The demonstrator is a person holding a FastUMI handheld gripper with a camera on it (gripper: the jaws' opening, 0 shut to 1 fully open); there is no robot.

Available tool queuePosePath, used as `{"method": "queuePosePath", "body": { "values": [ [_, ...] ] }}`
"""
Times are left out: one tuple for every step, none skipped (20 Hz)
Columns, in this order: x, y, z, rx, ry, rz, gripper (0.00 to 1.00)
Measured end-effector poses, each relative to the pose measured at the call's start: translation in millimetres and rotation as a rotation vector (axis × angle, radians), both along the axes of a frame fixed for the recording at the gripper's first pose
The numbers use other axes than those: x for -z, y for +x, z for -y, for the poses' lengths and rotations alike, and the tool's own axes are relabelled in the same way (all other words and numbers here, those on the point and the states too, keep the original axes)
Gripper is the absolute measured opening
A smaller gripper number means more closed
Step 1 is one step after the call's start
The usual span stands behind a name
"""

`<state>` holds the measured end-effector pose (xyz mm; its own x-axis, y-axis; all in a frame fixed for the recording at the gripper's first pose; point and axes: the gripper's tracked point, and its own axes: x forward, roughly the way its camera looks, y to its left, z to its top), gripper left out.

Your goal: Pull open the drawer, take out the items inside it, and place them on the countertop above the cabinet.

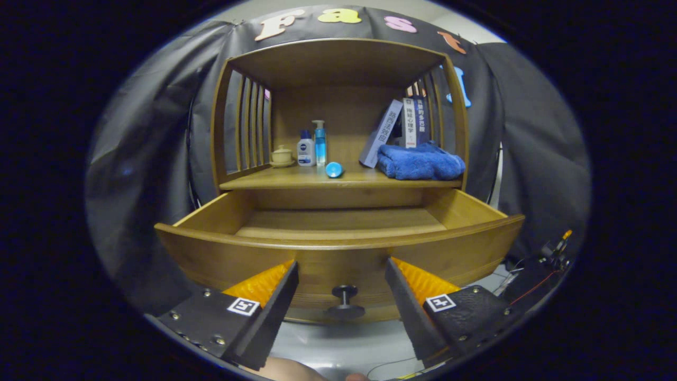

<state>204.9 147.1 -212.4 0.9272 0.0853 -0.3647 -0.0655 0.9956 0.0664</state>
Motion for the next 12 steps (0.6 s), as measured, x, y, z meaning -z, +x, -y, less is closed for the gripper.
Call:
{"method": "queuePosePath", "body": {
  "values": [
    [-0.3, -0.1, 0.7, 0.0, 0.003, 0.003, 0.99],
    [0.0, 0.1, 1.0, 0.0, 0.001, 0.007, 0.99],
    [0.1, -0.7, 1.7, -0.001, -0.003, 0.009, 0.98],
    [-0.8, -0.2, 0.8, 0.0, -0.002, 0.013, 0.98],
    [-1.9, 1.7, 0.5, 0.001, 0.0, 0.019, 0.98],
    [-3.2, 1.1, 0.1, 0.002, 0.0, 0.022, 0.99],
    [-4.9, 3.4, -0.5, 0.002, 0.0, 0.027, 0.98],
    [-7.1, 8.0, -1.3, 0.003, -0.002, 0.034, 0.98],
    [-10.9, 14.0, -2.1, 0.005, -0.003, 0.047, 0.99],
    [-5.2, 19.5, -2.5, 0.002, -0.019, 0.023, 0.99],
    [-9.0, 24.7, -1.9, 0.004, -0.021, 0.045, 0.99],
    [-9.2, 31.7, -3.8, 0.005, -0.026, 0.038, 0.99]
  ]
}}
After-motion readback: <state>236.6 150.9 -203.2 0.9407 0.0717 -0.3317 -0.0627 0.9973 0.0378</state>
